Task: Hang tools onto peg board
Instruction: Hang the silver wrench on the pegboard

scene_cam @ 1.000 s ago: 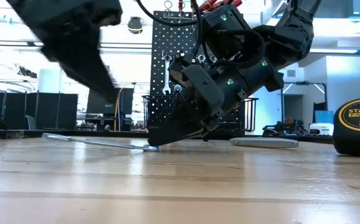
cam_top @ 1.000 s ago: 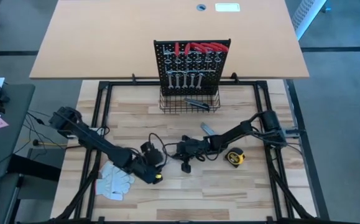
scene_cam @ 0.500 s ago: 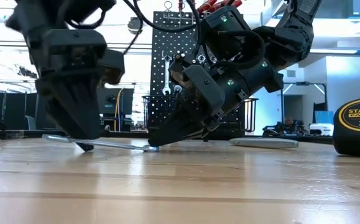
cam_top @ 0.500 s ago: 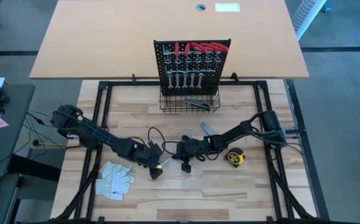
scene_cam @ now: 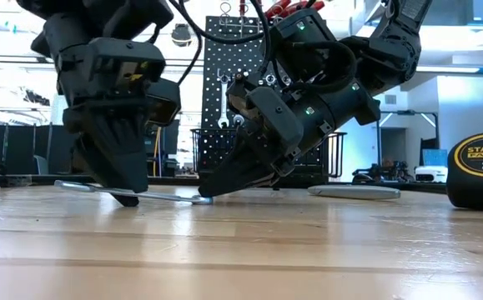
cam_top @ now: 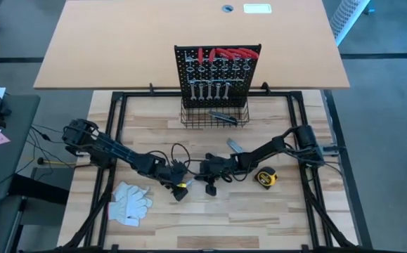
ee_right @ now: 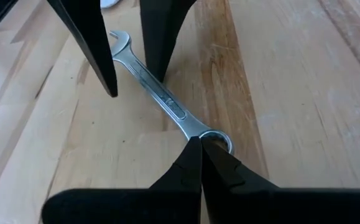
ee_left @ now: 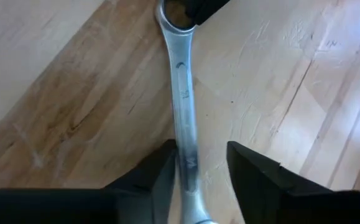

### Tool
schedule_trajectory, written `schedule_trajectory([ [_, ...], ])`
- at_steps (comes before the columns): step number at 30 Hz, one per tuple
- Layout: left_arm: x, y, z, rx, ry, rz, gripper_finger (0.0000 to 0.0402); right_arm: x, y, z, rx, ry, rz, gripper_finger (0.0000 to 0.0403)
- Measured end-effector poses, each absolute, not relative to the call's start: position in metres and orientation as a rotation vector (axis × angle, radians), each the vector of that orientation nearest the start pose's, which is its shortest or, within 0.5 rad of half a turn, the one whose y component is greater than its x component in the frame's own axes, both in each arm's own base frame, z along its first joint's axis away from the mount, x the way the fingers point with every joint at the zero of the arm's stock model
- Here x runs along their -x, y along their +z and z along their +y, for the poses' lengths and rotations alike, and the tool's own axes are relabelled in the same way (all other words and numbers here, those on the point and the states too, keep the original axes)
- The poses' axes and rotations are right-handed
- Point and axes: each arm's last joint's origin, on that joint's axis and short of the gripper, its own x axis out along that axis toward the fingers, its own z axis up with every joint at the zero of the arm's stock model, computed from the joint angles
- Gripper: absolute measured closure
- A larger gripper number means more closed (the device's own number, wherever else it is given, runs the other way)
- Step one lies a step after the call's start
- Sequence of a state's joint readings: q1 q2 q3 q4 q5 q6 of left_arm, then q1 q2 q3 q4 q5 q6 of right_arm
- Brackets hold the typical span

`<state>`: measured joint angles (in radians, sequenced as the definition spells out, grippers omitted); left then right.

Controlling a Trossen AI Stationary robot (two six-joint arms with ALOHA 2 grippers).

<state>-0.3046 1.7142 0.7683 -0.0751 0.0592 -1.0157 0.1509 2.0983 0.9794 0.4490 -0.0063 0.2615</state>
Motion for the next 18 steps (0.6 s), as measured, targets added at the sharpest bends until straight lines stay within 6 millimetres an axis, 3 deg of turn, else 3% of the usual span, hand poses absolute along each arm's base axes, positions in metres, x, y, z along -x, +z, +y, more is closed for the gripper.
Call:
schedule_trajectory([
  [10, -0.284, 0.115, -0.092, 0.717, 0.247, 1.122, 0.0387, -0.385, 0.08, 0.06, -0.205, 0.086, 0.683, 0.0396],
  [18, -0.27, 0.13, -0.113, 0.567, 0.307, 1.003, 0.0397, -0.375, 0.116, 0.064, -0.132, 0.038, 0.675, 0.0395],
])
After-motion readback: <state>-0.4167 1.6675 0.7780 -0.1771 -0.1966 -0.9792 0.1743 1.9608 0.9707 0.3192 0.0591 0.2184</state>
